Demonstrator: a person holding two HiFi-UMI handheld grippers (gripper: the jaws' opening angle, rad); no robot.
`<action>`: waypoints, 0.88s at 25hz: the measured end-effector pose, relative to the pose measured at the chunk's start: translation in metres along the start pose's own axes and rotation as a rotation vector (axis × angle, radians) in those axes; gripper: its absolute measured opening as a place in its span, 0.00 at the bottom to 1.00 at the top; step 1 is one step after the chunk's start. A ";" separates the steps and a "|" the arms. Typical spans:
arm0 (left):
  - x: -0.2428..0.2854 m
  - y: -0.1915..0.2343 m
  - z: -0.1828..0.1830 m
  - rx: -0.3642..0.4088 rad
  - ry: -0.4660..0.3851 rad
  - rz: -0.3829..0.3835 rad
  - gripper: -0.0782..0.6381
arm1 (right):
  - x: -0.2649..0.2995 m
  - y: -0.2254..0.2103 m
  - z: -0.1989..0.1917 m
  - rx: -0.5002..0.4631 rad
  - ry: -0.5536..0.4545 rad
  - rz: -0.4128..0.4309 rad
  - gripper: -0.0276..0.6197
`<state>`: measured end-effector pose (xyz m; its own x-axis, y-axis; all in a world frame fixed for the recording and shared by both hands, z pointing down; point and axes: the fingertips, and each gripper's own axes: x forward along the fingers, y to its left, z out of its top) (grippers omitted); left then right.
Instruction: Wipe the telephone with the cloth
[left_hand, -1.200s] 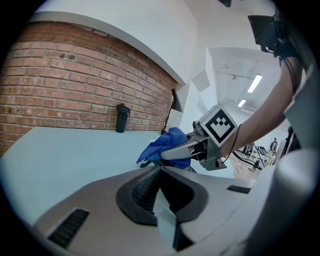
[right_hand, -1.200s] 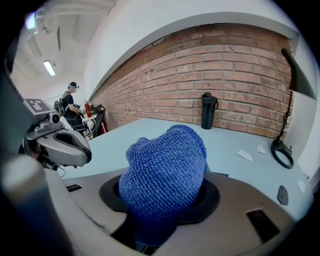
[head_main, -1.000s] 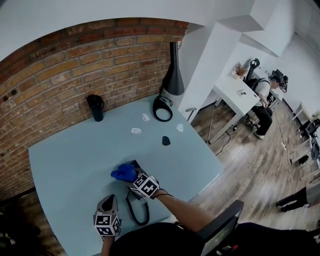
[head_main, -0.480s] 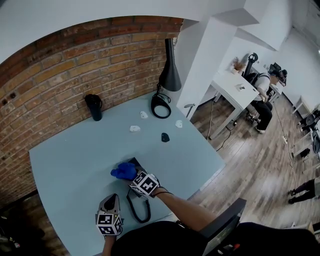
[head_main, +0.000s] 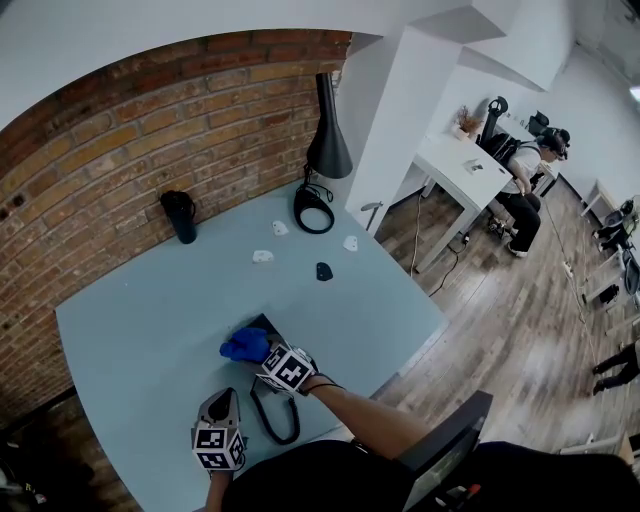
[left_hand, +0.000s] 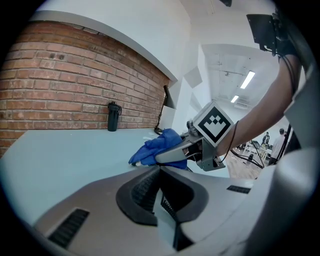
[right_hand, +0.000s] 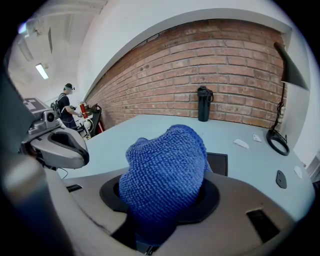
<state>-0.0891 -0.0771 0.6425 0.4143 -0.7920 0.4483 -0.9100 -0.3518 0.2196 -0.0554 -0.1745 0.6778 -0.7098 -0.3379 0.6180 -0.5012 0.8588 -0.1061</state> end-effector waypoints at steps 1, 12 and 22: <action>0.000 -0.001 0.000 0.002 0.001 -0.001 0.12 | 0.000 0.000 0.000 -0.001 0.000 0.000 0.36; 0.001 -0.002 -0.005 0.003 0.021 -0.008 0.12 | -0.004 0.002 -0.006 0.017 -0.002 0.011 0.36; 0.003 -0.003 -0.005 0.005 0.026 -0.016 0.12 | -0.007 0.005 -0.013 0.051 -0.012 0.021 0.36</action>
<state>-0.0846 -0.0758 0.6474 0.4289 -0.7732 0.4671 -0.9034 -0.3668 0.2221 -0.0467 -0.1629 0.6830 -0.7265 -0.3247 0.6056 -0.5102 0.8453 -0.1587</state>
